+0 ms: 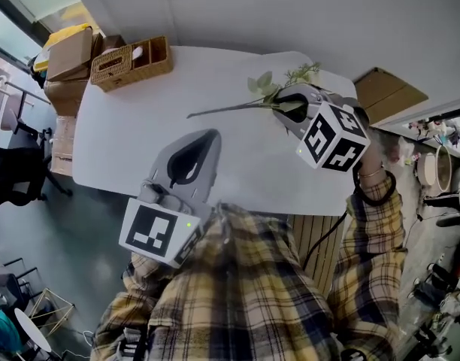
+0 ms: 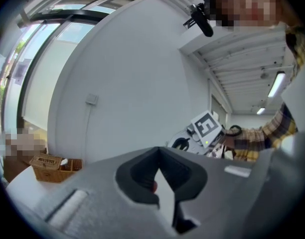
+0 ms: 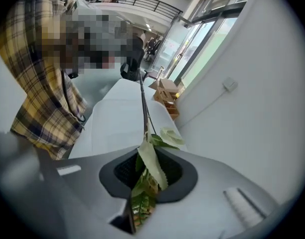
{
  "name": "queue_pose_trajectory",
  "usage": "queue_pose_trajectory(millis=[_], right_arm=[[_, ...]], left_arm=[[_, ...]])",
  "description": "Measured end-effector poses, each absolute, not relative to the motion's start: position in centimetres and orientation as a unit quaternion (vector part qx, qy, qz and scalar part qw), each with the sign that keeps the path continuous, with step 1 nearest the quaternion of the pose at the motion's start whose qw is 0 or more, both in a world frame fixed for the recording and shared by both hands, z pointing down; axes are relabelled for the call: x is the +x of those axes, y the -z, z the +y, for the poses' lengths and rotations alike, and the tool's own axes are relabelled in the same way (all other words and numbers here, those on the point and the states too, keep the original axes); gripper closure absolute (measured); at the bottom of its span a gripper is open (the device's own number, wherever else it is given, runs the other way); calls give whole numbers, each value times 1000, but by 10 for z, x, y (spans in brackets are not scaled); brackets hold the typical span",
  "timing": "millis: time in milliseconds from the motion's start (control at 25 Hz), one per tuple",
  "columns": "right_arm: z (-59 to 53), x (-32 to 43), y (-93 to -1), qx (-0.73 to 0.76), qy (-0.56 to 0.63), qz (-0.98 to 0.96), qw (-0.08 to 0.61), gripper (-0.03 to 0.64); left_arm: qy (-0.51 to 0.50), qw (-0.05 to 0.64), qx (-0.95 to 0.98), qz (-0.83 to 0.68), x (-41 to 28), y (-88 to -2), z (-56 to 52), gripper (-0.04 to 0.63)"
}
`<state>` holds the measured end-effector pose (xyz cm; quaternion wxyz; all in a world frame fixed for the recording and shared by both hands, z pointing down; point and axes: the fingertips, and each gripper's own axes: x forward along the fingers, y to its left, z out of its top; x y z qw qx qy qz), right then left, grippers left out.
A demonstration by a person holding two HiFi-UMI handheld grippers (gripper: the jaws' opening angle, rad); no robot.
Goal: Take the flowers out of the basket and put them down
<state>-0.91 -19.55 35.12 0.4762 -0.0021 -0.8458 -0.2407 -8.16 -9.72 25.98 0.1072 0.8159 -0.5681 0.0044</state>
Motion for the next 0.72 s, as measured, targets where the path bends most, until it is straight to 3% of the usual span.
queue_pose_trajectory(millis=[440,720], right_arm=[[-178,36,-271,138,201,-891,382,566],[-154,131,-242,250,170,-893,333,566]], left_arm=[[-16,104,868,-486,-32,-270,-111,594],[-24,105,901,-421,39,-267,-108,594]])
